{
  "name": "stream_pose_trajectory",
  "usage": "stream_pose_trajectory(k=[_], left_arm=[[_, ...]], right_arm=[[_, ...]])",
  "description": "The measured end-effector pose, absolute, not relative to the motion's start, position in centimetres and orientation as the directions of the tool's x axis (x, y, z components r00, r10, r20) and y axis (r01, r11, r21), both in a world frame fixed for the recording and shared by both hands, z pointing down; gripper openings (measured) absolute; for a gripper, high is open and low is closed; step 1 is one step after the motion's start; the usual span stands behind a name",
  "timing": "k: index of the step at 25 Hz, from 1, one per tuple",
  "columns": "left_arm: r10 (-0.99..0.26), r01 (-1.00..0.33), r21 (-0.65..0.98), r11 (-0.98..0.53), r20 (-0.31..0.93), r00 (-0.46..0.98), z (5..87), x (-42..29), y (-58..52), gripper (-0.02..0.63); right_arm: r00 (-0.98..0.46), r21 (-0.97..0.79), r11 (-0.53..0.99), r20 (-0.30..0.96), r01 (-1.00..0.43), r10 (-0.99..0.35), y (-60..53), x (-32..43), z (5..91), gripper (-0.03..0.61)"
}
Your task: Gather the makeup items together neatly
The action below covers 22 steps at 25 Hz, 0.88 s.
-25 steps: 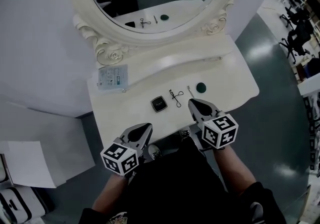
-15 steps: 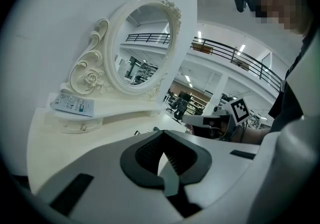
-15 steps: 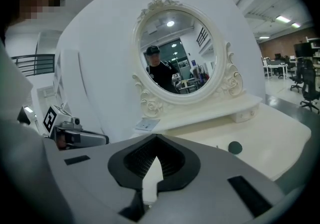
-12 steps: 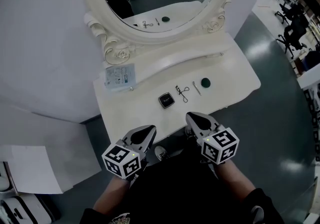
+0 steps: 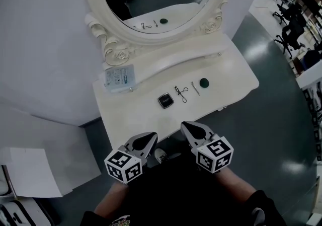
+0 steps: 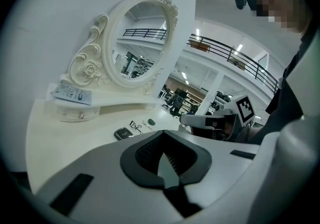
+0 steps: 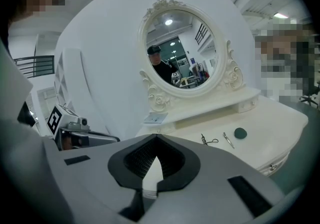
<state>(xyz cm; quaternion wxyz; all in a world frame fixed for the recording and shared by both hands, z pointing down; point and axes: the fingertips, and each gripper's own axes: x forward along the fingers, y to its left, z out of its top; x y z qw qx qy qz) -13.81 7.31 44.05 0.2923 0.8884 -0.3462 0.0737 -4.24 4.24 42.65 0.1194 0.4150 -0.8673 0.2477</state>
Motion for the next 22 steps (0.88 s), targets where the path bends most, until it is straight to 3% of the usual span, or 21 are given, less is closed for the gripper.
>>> stream_pose_trajectory(k=[22], left_arm=[[-0.571, -0.655, 0.480, -0.583, 0.331, 0.751, 44.6, -14.1, 7.3, 0.008]], right_arm=[[-0.676, -0.353, 0.578, 0.446, -0.736, -0.587, 4.3, -6.5, 43.8, 0.029]])
